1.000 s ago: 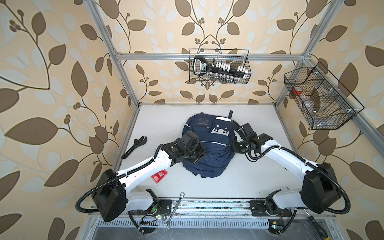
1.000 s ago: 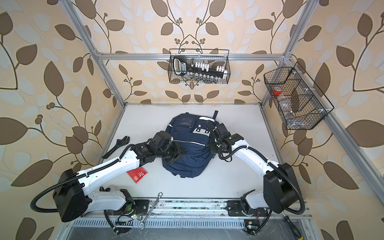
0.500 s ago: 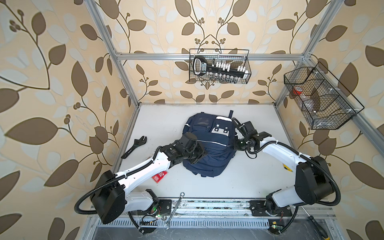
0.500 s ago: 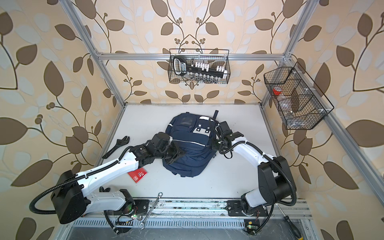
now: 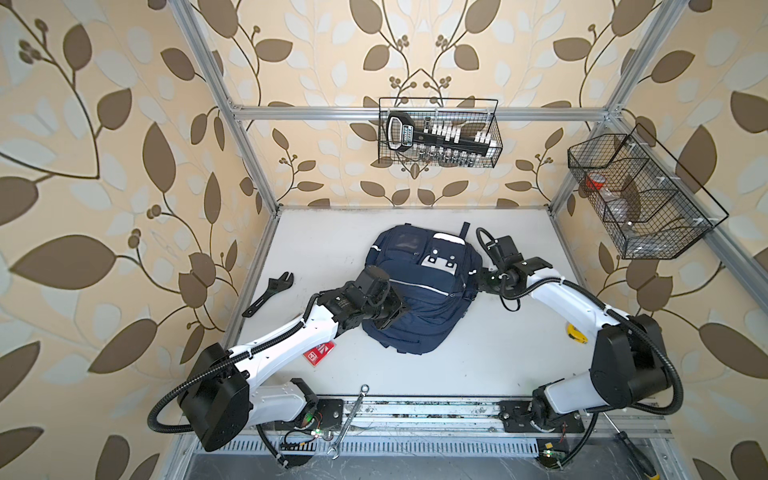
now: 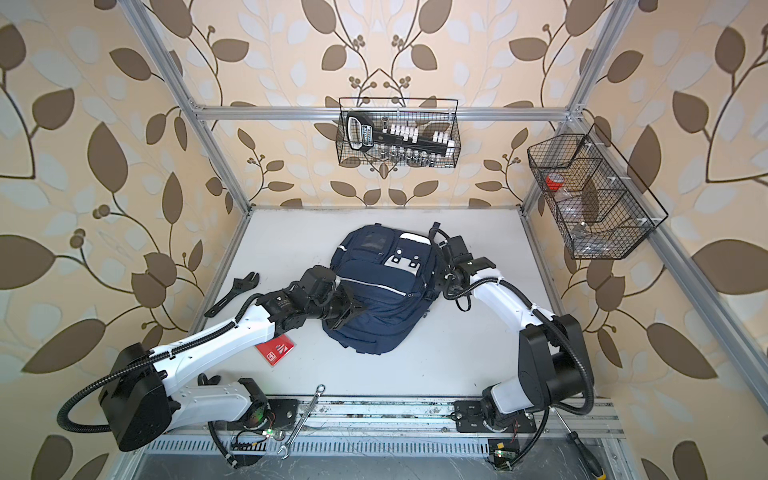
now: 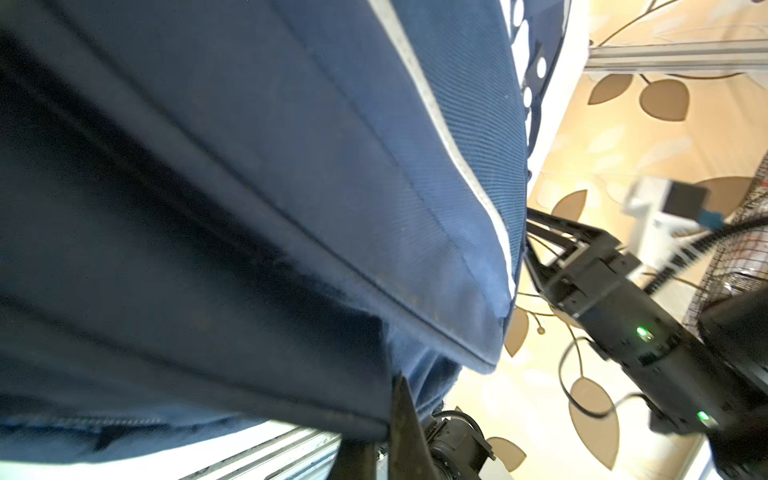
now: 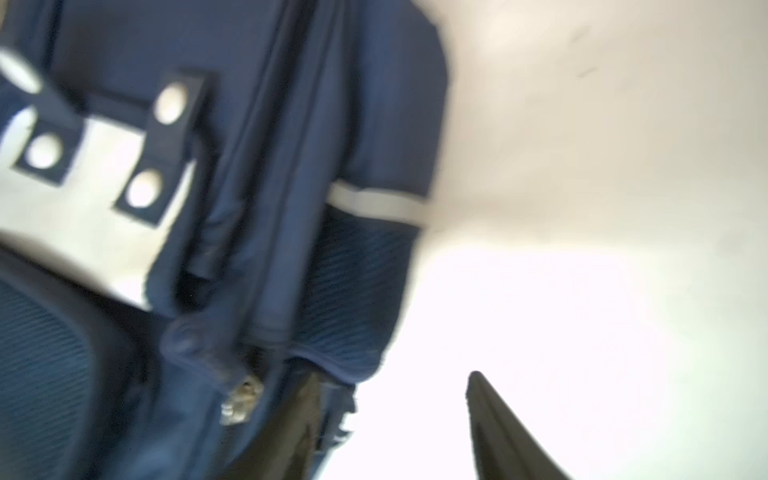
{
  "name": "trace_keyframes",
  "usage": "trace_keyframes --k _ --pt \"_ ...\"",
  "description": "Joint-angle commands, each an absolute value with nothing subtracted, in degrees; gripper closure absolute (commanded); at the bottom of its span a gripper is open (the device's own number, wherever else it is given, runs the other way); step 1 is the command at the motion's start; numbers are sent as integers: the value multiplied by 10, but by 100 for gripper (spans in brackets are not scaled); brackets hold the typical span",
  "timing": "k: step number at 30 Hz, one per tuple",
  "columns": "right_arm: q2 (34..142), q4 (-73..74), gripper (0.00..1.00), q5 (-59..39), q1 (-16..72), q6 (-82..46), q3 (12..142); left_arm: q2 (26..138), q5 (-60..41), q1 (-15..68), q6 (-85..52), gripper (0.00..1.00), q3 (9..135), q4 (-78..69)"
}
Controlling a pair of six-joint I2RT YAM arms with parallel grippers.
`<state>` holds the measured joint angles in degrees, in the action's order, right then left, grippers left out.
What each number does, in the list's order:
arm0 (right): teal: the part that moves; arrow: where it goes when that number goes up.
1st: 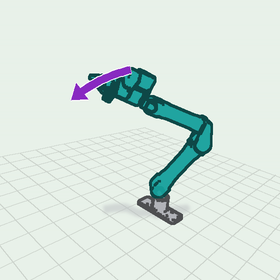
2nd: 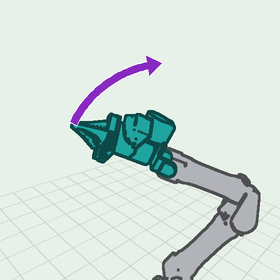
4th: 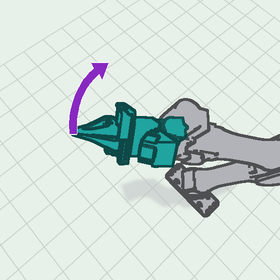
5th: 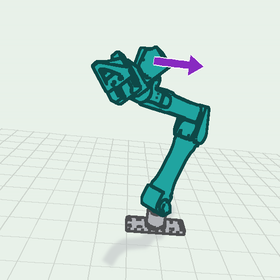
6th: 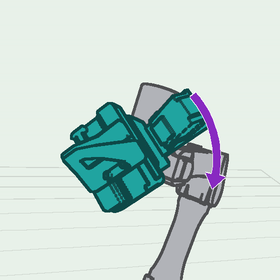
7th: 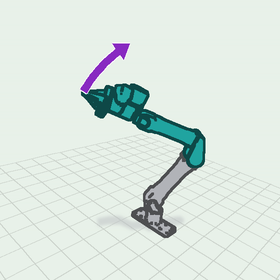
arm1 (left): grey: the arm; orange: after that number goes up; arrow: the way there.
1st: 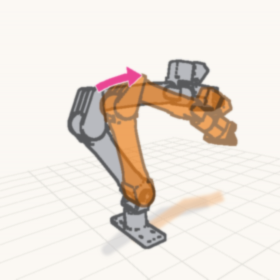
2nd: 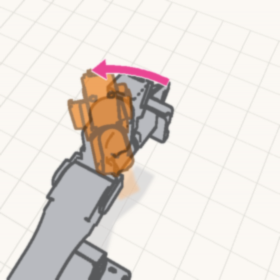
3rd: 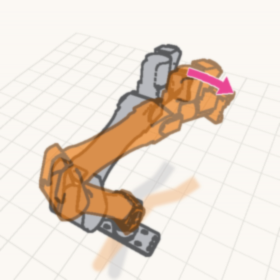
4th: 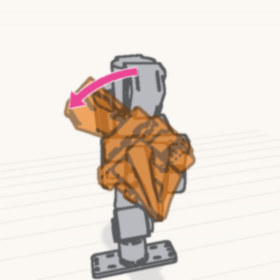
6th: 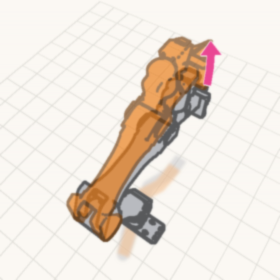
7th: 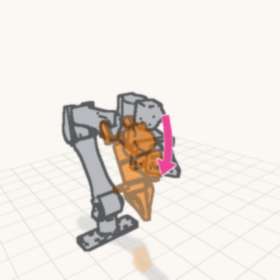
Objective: Pack the student bag
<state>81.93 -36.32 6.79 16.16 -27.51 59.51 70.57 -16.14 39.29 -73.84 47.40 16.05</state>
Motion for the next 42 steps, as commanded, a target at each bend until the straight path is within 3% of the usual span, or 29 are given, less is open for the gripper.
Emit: trace_keyframes --k 1,5,7,11,17,35,42 --pt "733 -428 34 128 168 -311 599 704 -170 387 -732 100 473 149" --pt "624 -419 28 139 220 -341 562 706 -168 387 -728 100 479 145" --pt "560 -352 23 93 248 -334 507 706 -169 387 -722 100 486 149" --pt "496 -229 27 -52 249 -324 424 701 -167 386 -713 100 496 153" --pt "638 -149 43 -184 246 -323 404 702 -168 384 -705 100 501 159" --pt "690 16 40 -316 173 -248 353 697 -182 384 -704 100 495 154" --pt "726 80 47 -386 172 -251 341 695 -189 382 -703 100 501 155"
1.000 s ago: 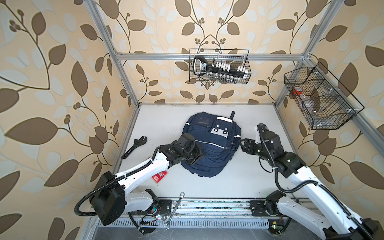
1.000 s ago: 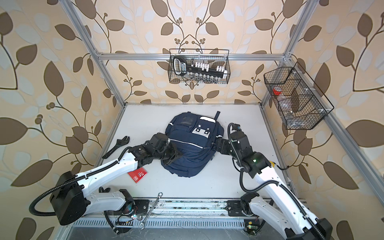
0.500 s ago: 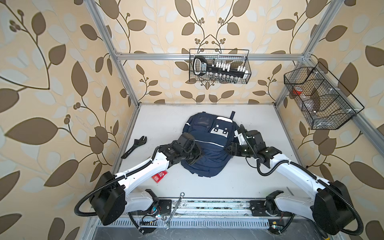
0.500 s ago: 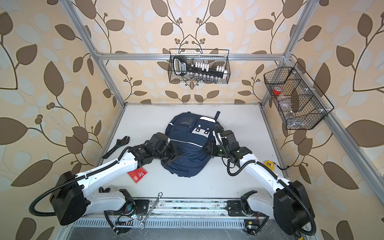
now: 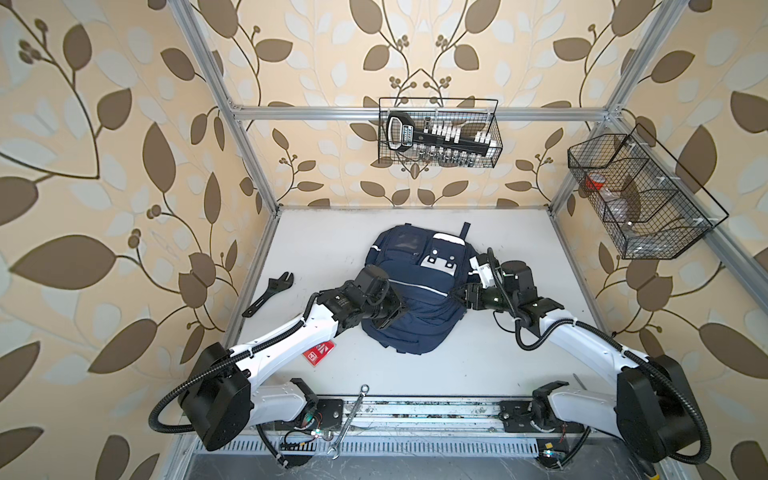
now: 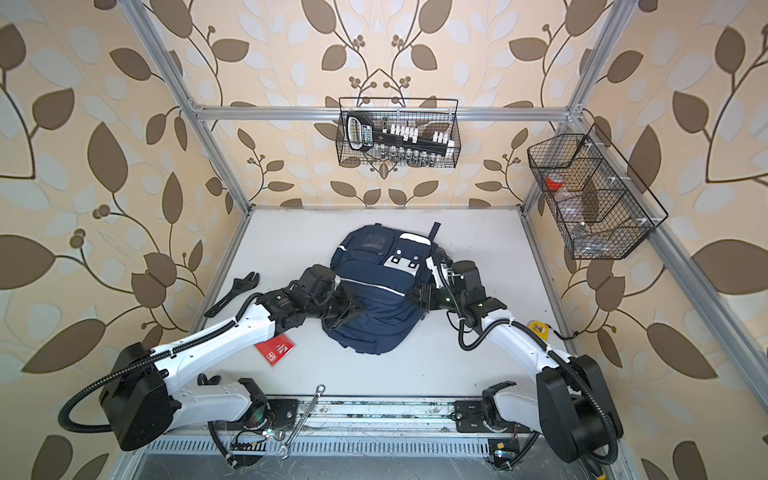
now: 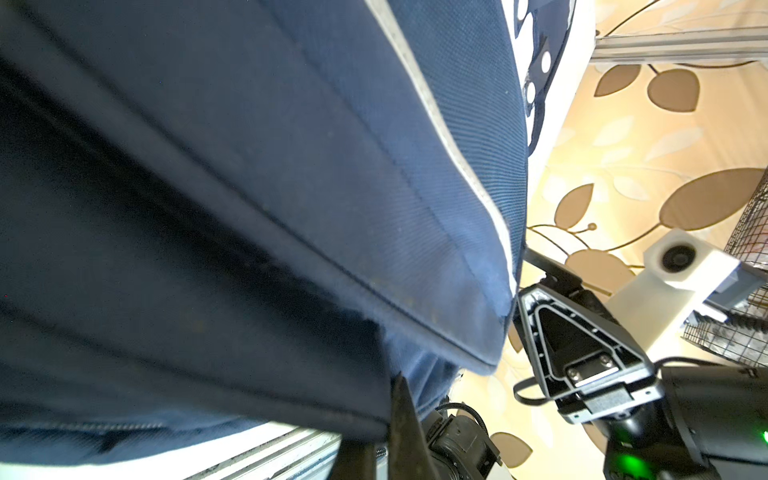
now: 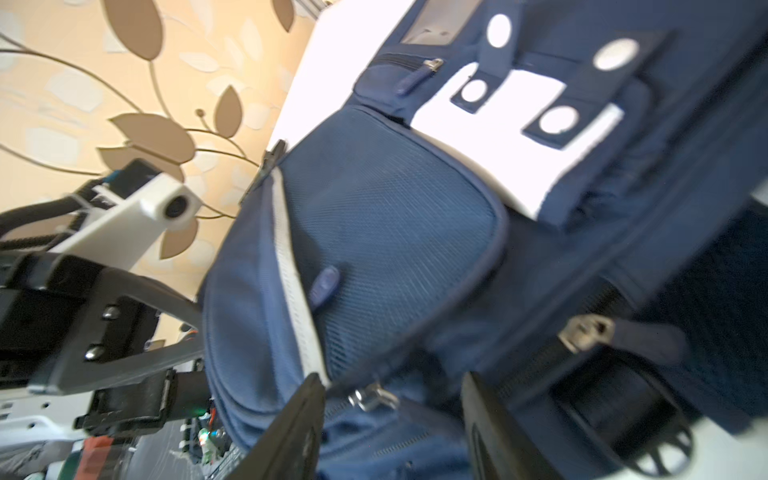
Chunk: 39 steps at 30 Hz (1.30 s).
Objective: Pack the student bag
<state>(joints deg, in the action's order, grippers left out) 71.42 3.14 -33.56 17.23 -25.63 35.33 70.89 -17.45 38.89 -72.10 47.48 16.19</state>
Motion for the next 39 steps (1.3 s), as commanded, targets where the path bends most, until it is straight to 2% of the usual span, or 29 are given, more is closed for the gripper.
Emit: trace_keyframes --k 1,5,14,17,25,35,39 --pt "729 86 48 -387 172 -252 337 695 -189 382 -703 100 502 155" --pt "733 86 49 -376 172 -247 325 693 -190 381 -703 100 504 156" --pt "702 89 66 -349 170 -276 284 693 -185 379 -702 100 508 162" --pt "685 94 69 -332 170 -292 259 700 -187 379 -702 100 508 159" --pt "668 97 70 -330 171 -300 237 705 -189 379 -705 100 507 152" --pt "706 61 71 -323 173 -266 300 710 -190 379 -705 100 504 153" --pt "713 48 79 -323 174 -258 310 712 -192 378 -705 100 506 153"
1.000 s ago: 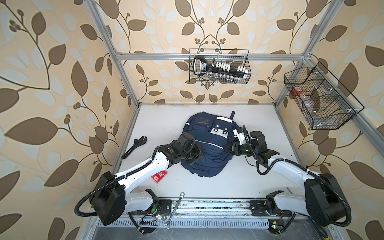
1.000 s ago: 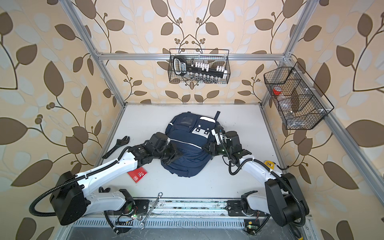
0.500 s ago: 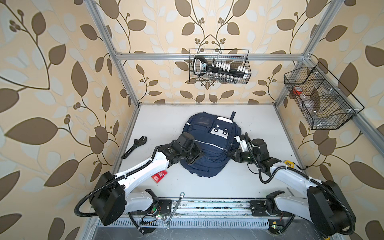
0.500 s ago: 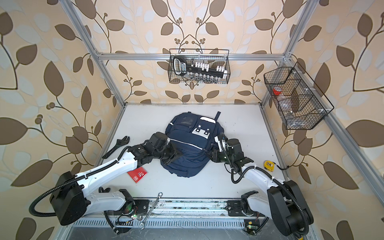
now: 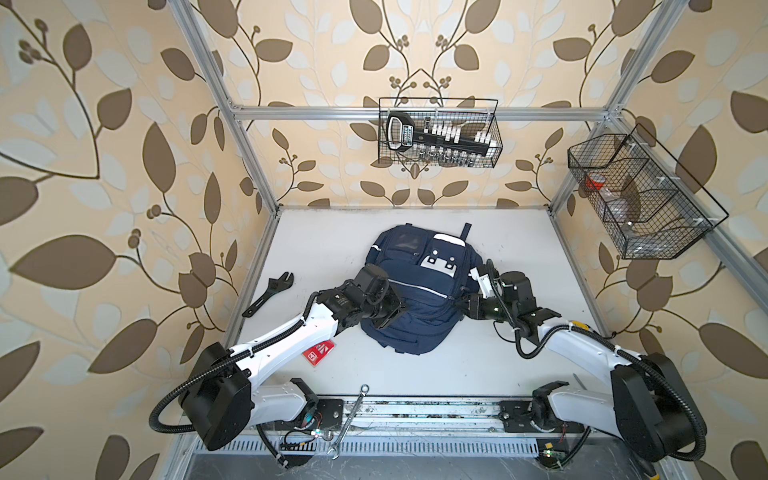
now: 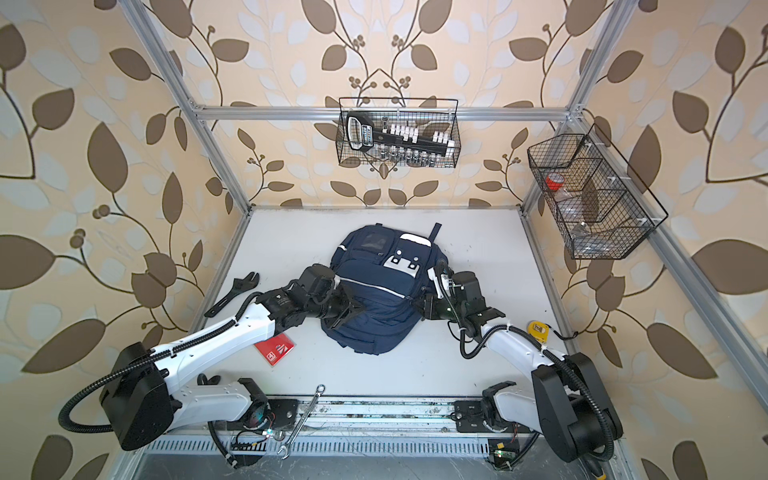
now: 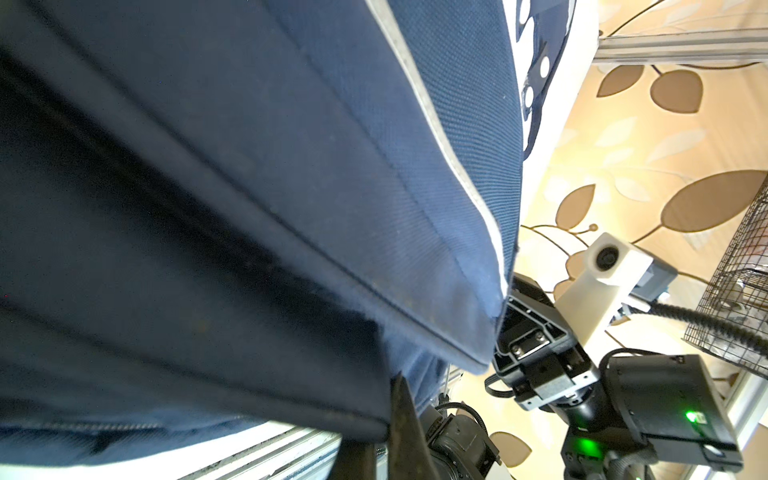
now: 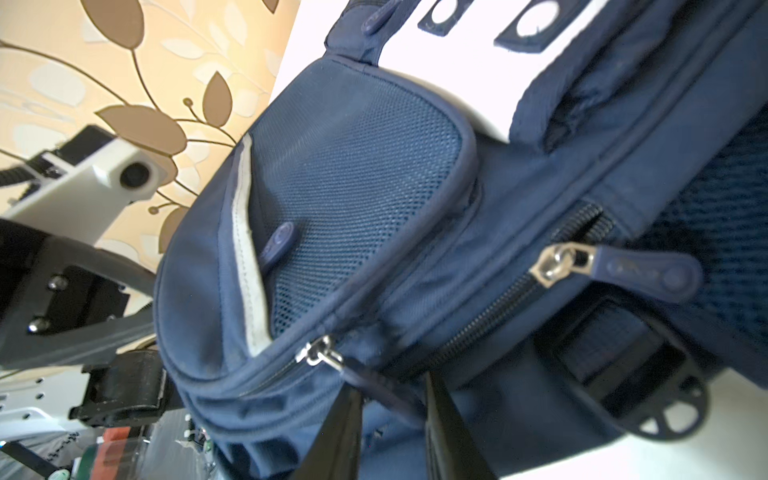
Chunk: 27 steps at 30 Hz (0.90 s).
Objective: Pack the student bag
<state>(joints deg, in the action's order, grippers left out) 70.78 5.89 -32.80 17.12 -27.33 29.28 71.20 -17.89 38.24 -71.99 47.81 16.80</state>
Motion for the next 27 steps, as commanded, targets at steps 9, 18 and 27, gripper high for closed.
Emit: trace_keyframes --k 9,18,27 --pt "647 12 100 -295 192 -269 291 724 -189 378 -705 100 505 150" --pt "562 -78 100 -140 323 -320 300 731 -185 378 -707 100 497 141" --pt "631 -78 100 36 548 -382 361 738 -197 381 -717 100 487 105"
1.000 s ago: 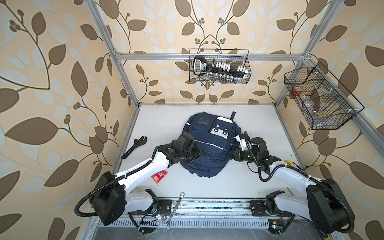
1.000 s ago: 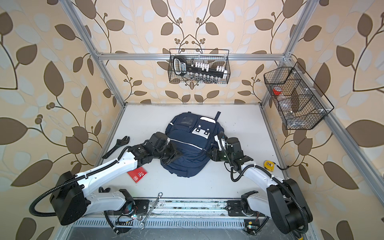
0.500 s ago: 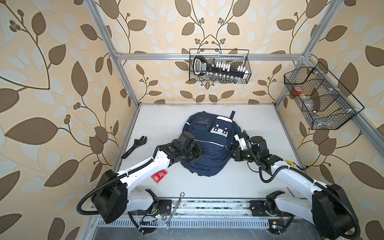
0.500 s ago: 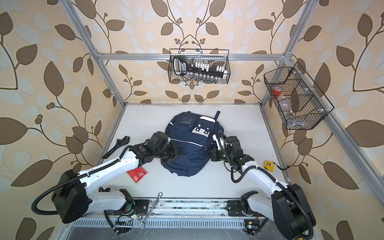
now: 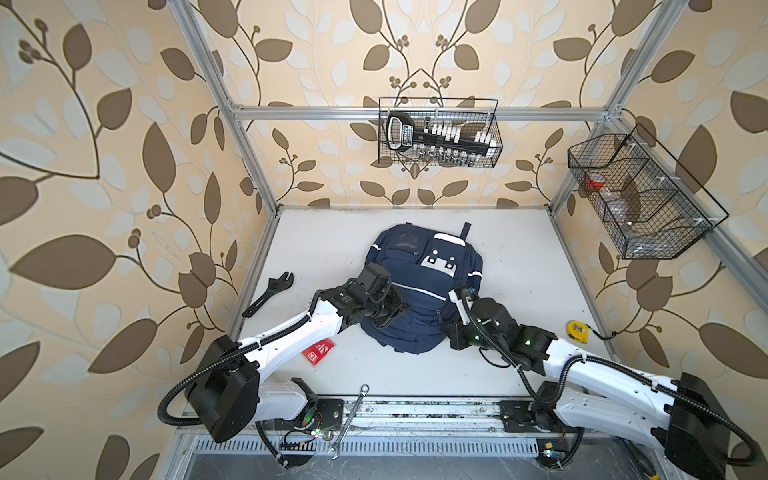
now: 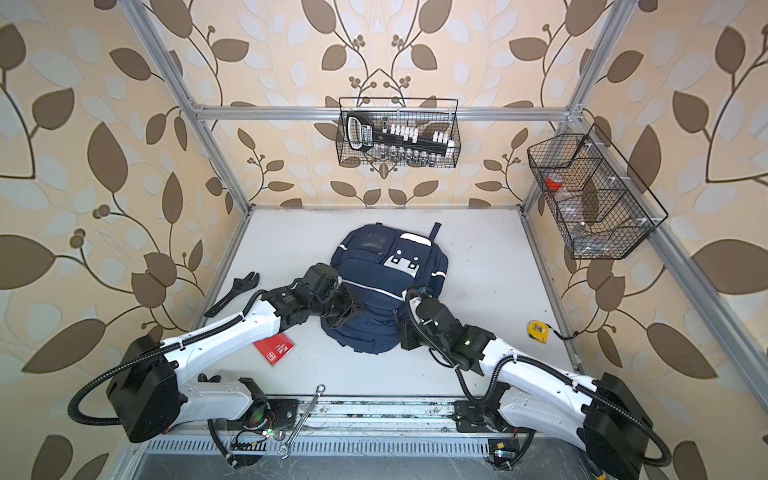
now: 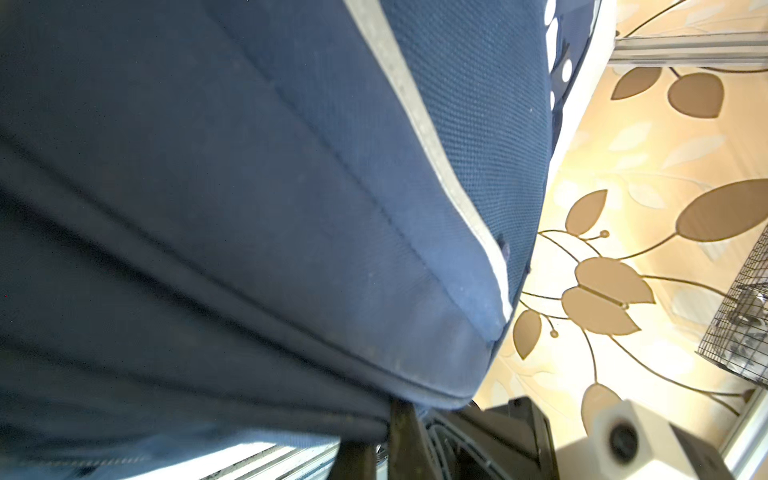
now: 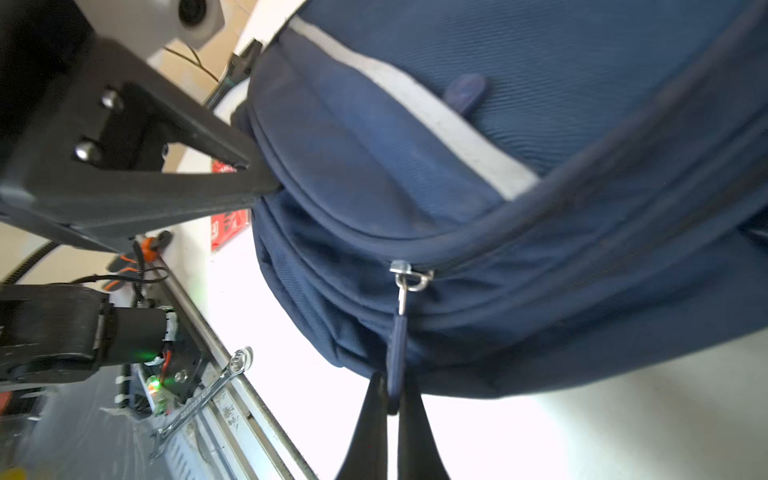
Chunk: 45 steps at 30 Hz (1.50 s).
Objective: Pack the student bag
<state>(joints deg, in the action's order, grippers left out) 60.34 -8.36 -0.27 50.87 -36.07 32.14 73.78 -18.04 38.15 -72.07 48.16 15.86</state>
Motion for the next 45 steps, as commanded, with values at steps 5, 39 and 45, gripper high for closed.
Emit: trace_keyframes --k 5,39,45 --pt "736 -51 100 51 594 -367 442 735 -199 383 -717 100 479 99" --pt "738 -57 100 257 680 -305 427 747 -191 462 -750 68 522 195" --pt "757 -57 100 288 712 -294 436 741 -179 465 -757 68 526 194"
